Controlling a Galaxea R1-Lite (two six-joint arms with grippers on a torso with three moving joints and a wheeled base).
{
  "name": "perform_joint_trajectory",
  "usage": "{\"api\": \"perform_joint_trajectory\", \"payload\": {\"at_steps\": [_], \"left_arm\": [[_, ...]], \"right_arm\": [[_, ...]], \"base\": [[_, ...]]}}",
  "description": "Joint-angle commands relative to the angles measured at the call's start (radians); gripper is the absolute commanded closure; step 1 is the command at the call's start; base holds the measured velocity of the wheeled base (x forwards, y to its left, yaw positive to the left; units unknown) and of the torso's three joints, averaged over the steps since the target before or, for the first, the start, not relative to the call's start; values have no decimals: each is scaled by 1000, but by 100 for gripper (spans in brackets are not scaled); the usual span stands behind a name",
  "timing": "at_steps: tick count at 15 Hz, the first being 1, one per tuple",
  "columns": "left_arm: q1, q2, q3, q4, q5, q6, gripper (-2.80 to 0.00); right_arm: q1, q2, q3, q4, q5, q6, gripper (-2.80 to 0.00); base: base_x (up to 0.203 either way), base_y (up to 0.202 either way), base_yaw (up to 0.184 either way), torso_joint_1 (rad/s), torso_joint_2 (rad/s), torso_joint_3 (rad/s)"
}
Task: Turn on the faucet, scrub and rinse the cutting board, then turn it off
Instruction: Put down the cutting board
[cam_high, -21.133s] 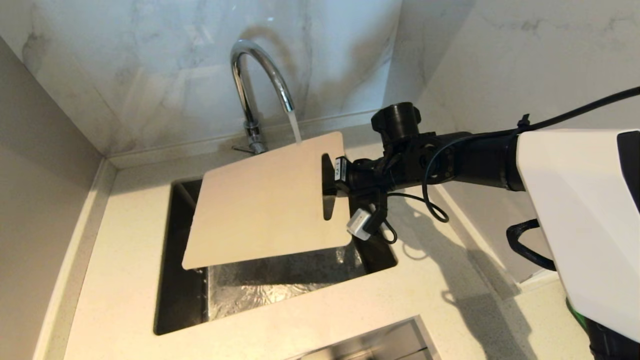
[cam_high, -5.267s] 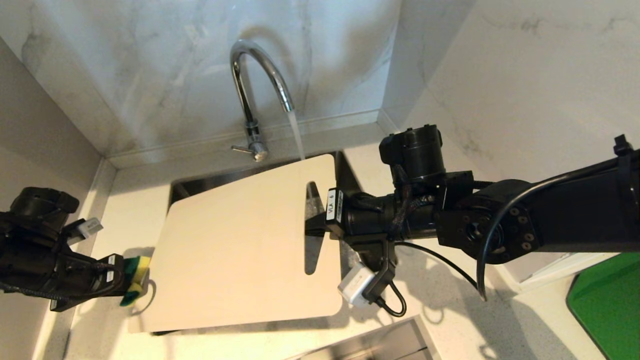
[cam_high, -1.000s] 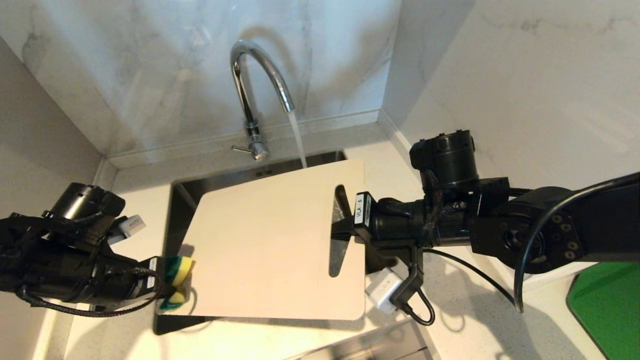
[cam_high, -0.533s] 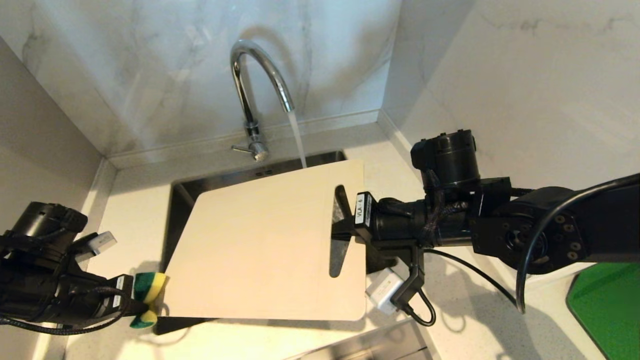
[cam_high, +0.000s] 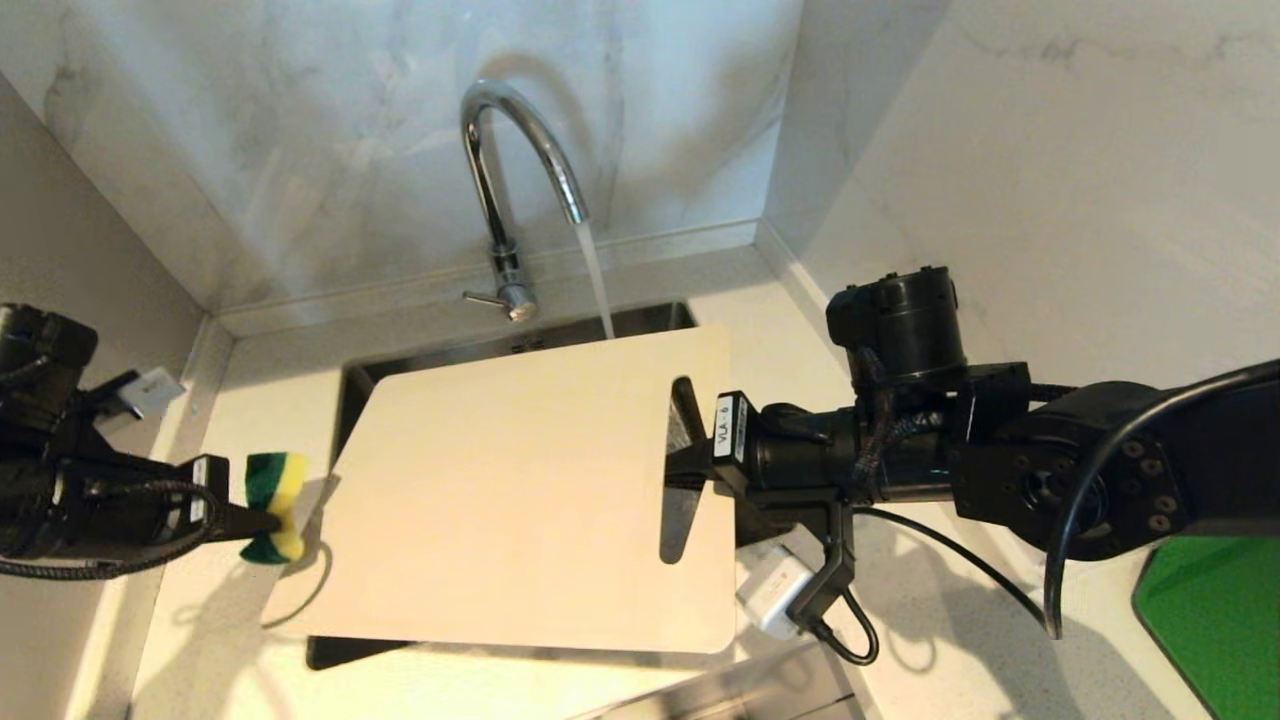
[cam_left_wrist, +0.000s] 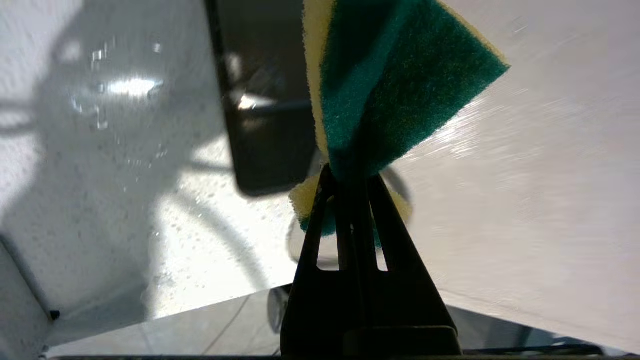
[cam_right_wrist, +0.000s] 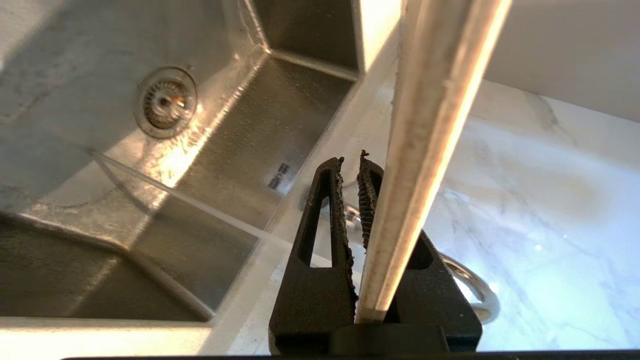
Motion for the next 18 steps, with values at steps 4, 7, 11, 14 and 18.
{"api": "perform_joint_trajectory", "payload": {"at_steps": [4, 7, 11, 14, 18], "left_arm": [[-127, 12, -278, 174, -40, -59, 0], [-353, 112, -396, 195, 33, -158, 0], [-561, 300, -569, 209, 144, -276, 0], [-582, 404, -651, 206, 152, -336, 0], [-585, 454, -637, 209, 150, -316, 0]], "right_arm": [[2, -4, 24, 0, 2, -15, 0], [4, -7, 31, 0, 2, -17, 0], [5, -10, 41, 0, 2, -17, 0], [7, -10, 45, 0, 1, -17, 0], [5, -13, 45, 0, 1, -16, 0]], "base": [[0, 0, 0, 0, 0, 0], [0, 0, 0, 0, 0, 0], [0, 0, 0, 0, 0, 0], [0, 0, 0, 0, 0, 0], [0, 0, 0, 0, 0, 0]]}}
